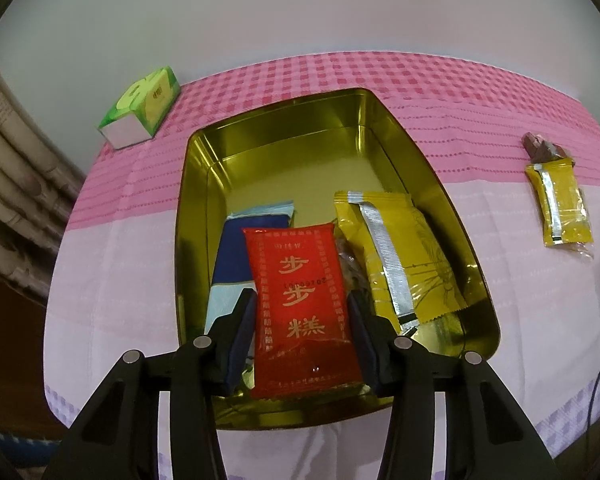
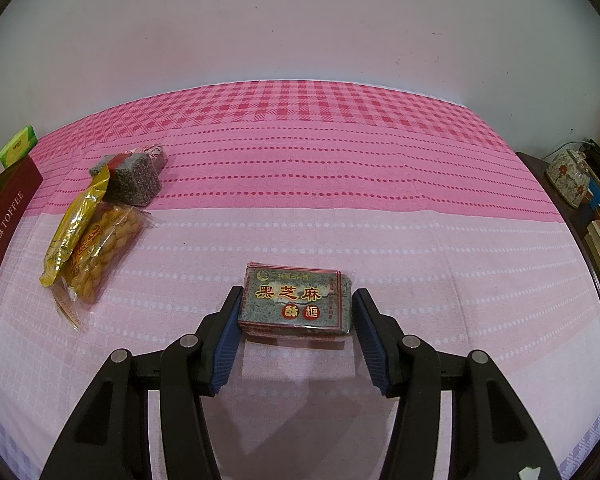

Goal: Organize snacks
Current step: 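Carry the red packet into the tin and open the left tool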

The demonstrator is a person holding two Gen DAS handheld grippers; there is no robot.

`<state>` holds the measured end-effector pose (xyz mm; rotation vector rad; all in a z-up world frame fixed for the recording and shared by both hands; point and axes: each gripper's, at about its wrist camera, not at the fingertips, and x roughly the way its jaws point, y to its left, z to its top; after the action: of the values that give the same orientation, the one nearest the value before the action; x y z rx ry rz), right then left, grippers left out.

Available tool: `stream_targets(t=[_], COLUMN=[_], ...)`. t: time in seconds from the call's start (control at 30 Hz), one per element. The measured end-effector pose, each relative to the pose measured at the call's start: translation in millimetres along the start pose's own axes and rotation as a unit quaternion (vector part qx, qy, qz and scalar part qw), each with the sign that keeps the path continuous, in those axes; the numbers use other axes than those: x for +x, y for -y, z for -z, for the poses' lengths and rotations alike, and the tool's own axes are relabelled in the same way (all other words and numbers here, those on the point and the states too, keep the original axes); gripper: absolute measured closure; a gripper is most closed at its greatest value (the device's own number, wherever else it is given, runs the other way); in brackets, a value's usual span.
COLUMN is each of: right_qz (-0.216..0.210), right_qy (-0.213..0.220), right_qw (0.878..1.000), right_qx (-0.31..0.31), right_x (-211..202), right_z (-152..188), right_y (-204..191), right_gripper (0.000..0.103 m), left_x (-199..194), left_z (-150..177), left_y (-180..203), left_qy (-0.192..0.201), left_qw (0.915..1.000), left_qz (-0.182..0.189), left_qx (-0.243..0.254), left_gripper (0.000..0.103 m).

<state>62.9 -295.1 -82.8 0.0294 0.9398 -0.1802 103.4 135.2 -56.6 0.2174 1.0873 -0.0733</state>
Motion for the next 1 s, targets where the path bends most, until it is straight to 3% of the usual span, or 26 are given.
stream_targets(t=[0.07, 0.2, 0.67, 1.0], right_qz=[0.000, -0.004, 0.012, -0.062], right_qy=[0.000, 0.001, -0.010, 0.022], right_qw=[1.000, 1.000, 1.000, 0.997], right_qx=[0.000, -0.001, 0.010, -0.043], right_x=[0, -1, -12, -59], right_z=[0, 0, -9, -43], right_y=[0, 0, -18, -107], right_gripper=[0.053, 0.057, 0.059, 0.059], left_x=[-5, -17, -54, -56], left_z=[1, 2, 25, 48], left_y=[0, -1, -32, -73], left_qy=[0.006, 0.020, 0.082, 0.074], left_qw=[1.0000, 0.9998, 0.9941, 0.9901], left_qz=[0.003, 0.008, -0.057, -0.067], left_qx=[-0.001, -0.004, -0.042, -0.098], left_gripper=[0.052, 0.036, 0.023, 0.020])
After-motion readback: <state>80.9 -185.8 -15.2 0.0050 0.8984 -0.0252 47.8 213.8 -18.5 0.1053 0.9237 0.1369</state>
